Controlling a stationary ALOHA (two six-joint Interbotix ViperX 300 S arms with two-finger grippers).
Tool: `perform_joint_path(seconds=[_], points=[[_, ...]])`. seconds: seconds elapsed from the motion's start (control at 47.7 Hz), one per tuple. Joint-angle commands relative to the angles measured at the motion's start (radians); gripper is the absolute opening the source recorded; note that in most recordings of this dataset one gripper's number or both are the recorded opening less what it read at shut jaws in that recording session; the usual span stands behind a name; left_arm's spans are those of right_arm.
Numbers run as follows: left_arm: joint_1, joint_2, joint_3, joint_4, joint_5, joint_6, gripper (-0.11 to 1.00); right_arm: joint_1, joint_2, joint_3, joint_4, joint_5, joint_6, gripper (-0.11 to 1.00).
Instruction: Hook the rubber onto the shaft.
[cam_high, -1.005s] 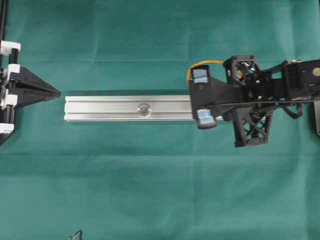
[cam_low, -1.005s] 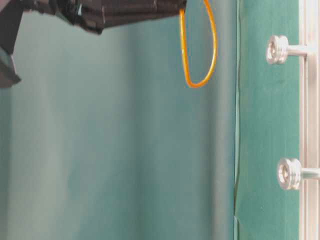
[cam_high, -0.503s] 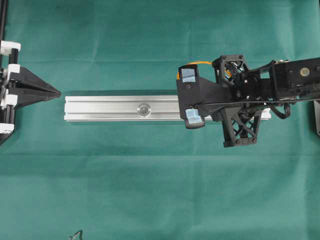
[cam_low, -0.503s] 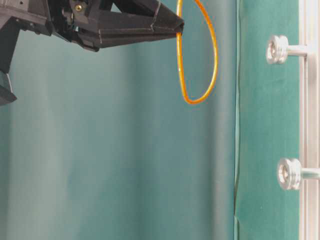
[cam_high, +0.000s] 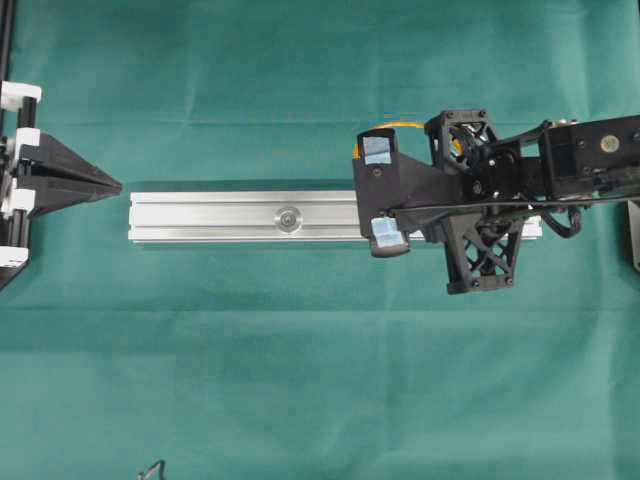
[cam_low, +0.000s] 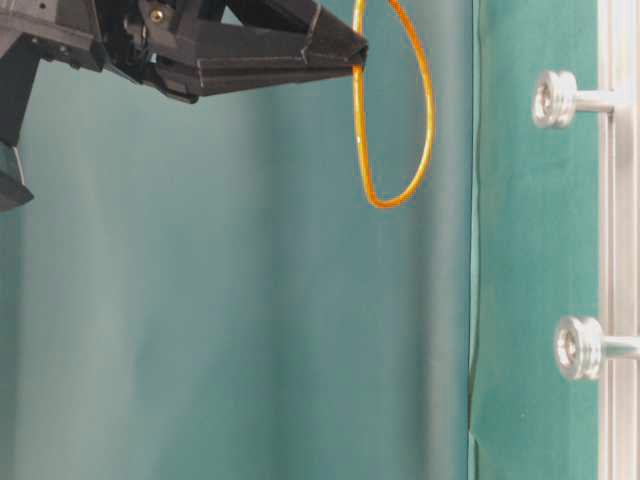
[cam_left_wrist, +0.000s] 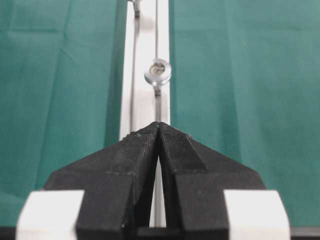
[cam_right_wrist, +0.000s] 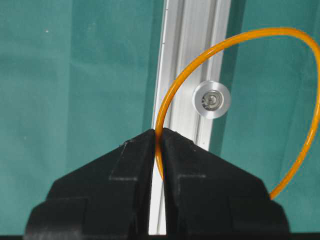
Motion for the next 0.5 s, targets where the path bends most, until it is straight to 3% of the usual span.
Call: perform_joint_path(seconds=[0.0,0.482], points=[[-0.002,0.009,-0.026,0.003,-0.006,0.0,0.0,-0.002,-0.006,-0.02,0.002,-0.006,0.005,0.07],[-0.002,0.009,-0.028,0.003,-0.006,0.0,0.0,-0.002,0.028,0.049,0.017,-0.063,0.006,0.07]])
